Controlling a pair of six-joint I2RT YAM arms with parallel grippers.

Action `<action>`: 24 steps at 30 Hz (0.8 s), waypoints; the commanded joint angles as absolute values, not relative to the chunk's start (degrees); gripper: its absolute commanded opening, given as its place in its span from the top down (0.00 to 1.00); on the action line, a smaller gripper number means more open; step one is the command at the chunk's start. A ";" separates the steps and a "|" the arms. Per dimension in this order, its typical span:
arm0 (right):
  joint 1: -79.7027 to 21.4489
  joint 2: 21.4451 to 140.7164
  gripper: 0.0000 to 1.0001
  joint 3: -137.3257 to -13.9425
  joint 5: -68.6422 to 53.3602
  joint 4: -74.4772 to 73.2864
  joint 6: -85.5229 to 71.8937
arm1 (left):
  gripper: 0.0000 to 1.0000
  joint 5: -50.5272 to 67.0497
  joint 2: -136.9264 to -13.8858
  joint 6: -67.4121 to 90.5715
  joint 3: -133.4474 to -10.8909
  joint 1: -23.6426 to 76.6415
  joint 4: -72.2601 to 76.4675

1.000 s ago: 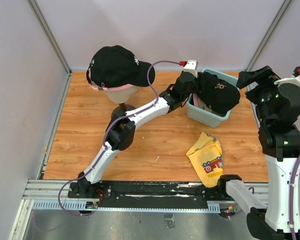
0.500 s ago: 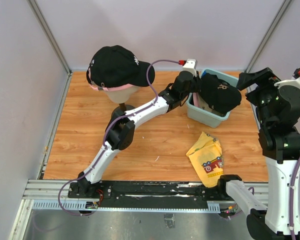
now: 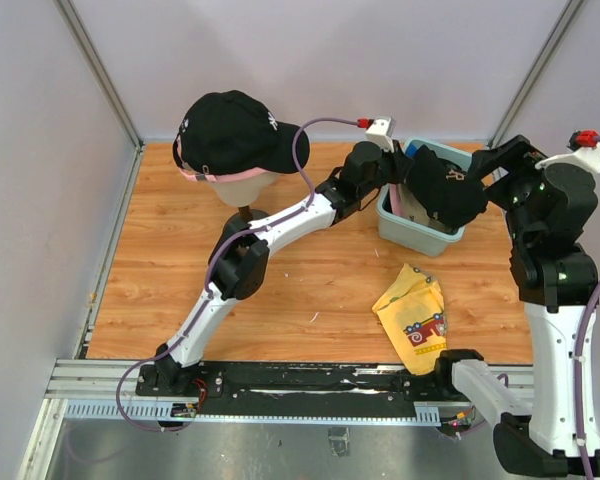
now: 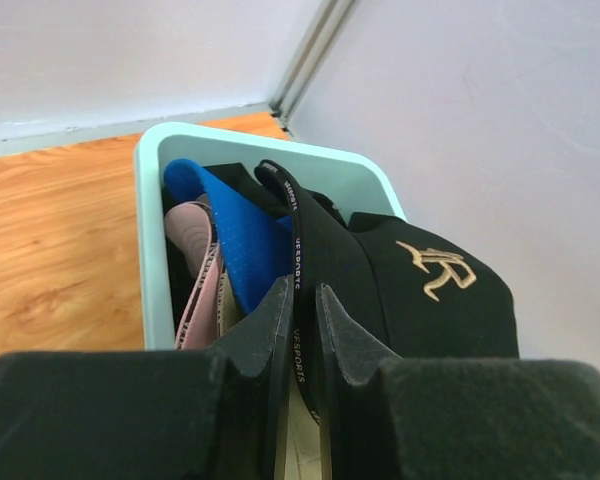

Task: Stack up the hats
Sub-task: Pick up the hat from the bin.

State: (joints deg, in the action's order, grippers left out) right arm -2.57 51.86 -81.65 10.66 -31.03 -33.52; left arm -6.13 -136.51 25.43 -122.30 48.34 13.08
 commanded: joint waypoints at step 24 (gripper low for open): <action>-1.49 69.28 0.12 -91.03 8.27 -33.48 -15.03 | 1.00 15.00 -120.22 23.09 -109.33 44.65 29.46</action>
